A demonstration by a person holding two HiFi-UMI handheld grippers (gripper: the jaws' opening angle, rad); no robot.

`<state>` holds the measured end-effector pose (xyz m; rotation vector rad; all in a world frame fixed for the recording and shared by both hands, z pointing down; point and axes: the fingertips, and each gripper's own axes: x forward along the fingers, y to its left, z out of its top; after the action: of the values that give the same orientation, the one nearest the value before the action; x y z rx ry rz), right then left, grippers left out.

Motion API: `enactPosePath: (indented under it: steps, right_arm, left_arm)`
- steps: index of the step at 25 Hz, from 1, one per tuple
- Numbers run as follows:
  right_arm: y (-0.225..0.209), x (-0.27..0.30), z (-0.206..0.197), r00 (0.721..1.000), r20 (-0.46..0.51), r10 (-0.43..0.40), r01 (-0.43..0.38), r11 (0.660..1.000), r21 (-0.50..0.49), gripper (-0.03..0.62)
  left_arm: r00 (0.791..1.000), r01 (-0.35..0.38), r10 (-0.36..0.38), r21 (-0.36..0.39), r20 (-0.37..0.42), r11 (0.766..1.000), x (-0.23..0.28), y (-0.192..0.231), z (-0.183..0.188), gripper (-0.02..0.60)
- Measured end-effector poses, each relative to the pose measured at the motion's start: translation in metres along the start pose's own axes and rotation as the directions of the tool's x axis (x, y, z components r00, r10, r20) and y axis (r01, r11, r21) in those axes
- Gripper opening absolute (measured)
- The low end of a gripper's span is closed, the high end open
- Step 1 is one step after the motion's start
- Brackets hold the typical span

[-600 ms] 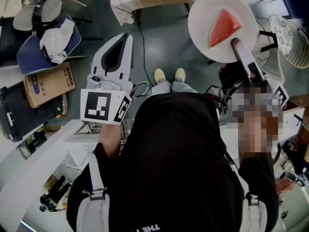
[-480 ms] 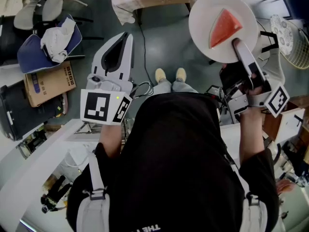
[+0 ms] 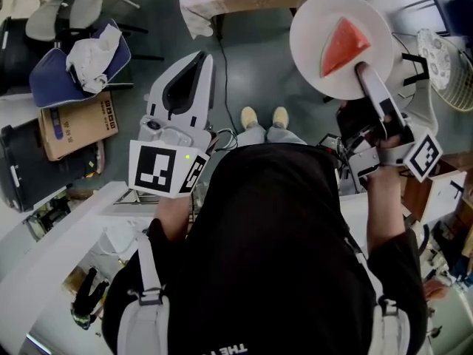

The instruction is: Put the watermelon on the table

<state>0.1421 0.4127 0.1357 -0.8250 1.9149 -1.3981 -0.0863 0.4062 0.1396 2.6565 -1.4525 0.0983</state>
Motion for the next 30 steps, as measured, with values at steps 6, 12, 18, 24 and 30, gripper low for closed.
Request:
enactPosePath:
  steps: [6,12,18,24,30]
  right_arm:
    - [0.002,0.006,-0.001,1.0,-0.01,0.003,-0.003,1.0,0.006,0.031]
    - [0.003,0.039,-0.035,1.0,-0.003,-0.005,0.005,1.0,-0.013,0.031]
    - [0.005,0.042,-0.043,1.0,0.02,0.0,0.0,1.0,-0.008,0.031]
    - [0.003,0.058,-0.046,1.0,0.013,-0.013,0.013,1.0,-0.008,0.031]
    - [0.006,0.058,-0.048,1.0,0.001,-0.01,0.01,1.0,-0.013,0.032]
  left_arm:
    - [1.0,0.006,-0.006,0.007,-0.019,1.0,0.004,-0.003,0.004,0.011]
    - [1.0,0.026,-0.026,-0.049,0.004,0.998,-0.016,0.041,-0.001,0.011]
    - [0.999,0.035,-0.035,-0.056,0.003,0.998,-0.021,0.05,-0.003,0.011]
    - [0.999,0.038,-0.038,-0.07,-0.004,0.997,-0.018,0.063,-0.005,0.011]
    - [1.0,0.028,-0.029,-0.073,-0.002,0.997,-0.022,0.062,-0.005,0.011]
